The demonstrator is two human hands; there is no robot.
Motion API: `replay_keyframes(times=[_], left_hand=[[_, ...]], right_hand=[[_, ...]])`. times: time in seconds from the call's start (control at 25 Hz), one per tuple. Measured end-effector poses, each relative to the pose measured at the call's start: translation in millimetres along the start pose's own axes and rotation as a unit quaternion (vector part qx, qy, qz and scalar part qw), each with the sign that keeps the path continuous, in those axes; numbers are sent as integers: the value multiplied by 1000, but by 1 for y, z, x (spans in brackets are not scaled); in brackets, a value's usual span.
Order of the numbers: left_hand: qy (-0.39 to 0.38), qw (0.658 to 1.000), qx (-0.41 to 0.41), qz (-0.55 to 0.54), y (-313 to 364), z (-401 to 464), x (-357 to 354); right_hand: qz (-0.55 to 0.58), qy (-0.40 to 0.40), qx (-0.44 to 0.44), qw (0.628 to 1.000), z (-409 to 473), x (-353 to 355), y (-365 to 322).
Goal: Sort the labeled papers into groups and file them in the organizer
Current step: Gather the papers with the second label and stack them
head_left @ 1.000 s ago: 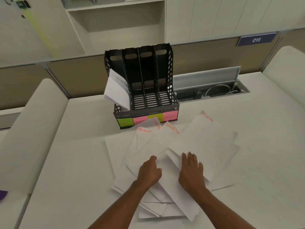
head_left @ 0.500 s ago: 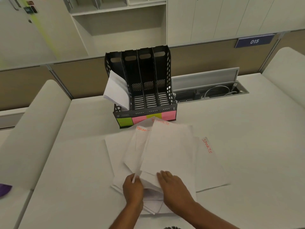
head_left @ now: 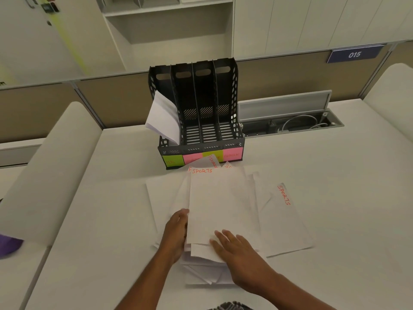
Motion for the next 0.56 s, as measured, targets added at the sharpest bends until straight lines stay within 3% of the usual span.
replay_keyframes(times=[0.08, 0.16, 0.28, 0.56], left_hand=[[-2, 999, 31, 10, 7, 12, -2], [14, 995, 37, 89, 14, 19, -2], [28, 986, 21, 165, 17, 24, -6], [34, 974, -21, 224, 5, 19, -19]], right_hand=[[-14, -18, 19, 1000, 2, -1, -5], [-23, -12, 23, 999, 2, 1, -6], [-35, 0, 8, 999, 6, 6, 0], [-49, 52, -19, 997, 12, 16, 4]])
Point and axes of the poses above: each hand's wrist, its own z-axis towards the middle knuckle, its own x-axis out of the back of the hand, y = z × x, the point moved 8 cm from there along z, towards the middle knuckle, and after that the axes turned 15 degrees about -y, right-handed, at the moved point
